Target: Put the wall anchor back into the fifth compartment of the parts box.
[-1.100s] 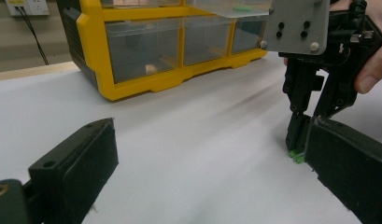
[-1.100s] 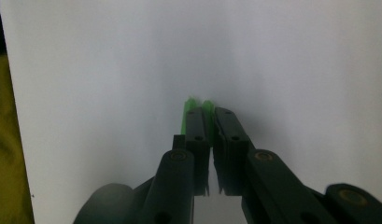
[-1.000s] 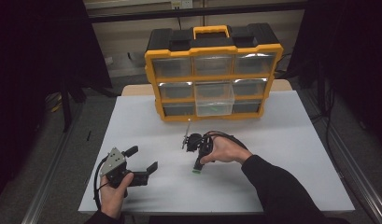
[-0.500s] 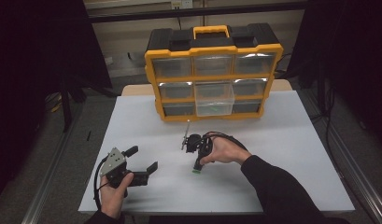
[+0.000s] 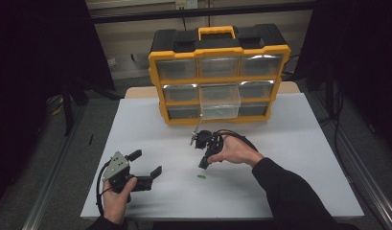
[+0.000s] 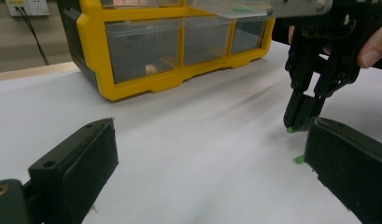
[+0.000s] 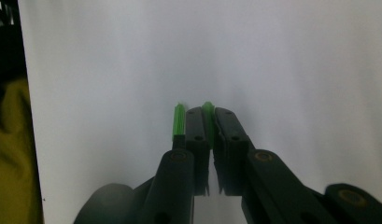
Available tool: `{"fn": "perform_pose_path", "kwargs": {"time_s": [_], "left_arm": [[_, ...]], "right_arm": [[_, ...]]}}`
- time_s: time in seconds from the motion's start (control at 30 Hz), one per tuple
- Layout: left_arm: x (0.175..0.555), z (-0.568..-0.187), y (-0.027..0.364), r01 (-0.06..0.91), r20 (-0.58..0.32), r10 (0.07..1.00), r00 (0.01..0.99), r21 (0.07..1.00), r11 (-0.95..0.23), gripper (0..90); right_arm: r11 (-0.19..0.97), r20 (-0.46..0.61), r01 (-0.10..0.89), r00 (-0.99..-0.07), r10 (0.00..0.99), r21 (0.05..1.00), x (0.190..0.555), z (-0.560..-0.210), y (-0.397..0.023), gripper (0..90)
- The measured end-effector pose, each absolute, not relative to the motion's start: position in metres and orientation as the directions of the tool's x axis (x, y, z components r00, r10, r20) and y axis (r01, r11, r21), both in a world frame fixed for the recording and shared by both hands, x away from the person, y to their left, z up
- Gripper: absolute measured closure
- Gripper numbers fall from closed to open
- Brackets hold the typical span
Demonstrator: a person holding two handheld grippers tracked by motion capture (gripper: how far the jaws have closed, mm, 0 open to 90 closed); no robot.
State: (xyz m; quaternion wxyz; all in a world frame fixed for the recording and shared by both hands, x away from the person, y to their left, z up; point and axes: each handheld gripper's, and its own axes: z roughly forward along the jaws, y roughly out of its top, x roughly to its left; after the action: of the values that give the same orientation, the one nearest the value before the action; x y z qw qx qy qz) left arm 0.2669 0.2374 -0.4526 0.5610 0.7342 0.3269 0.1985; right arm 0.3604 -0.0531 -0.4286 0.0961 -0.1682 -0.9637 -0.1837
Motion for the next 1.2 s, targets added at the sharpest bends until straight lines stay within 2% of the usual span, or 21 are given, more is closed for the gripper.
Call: {"fn": "perform_pose_path", "kwargs": {"time_s": [0.6, 1.2], "left_arm": [[0.267, -0.452, 0.238, 0.253, -0.071, 0.705, 0.706, 0.955, -0.157, 2.8], [0.267, -0.452, 0.238, 0.251, -0.07, 0.705, 0.705, 0.955, -0.156, 2.8]], "right_arm": [[0.79, 0.233, 0.381, -0.924, 0.304, 0.48, 0.364, -0.395, -0.074, 84.9], [0.733, 0.211, 0.394, -0.918, 0.335, 0.554, 0.371, -0.359, -0.094, 84.9]]}}
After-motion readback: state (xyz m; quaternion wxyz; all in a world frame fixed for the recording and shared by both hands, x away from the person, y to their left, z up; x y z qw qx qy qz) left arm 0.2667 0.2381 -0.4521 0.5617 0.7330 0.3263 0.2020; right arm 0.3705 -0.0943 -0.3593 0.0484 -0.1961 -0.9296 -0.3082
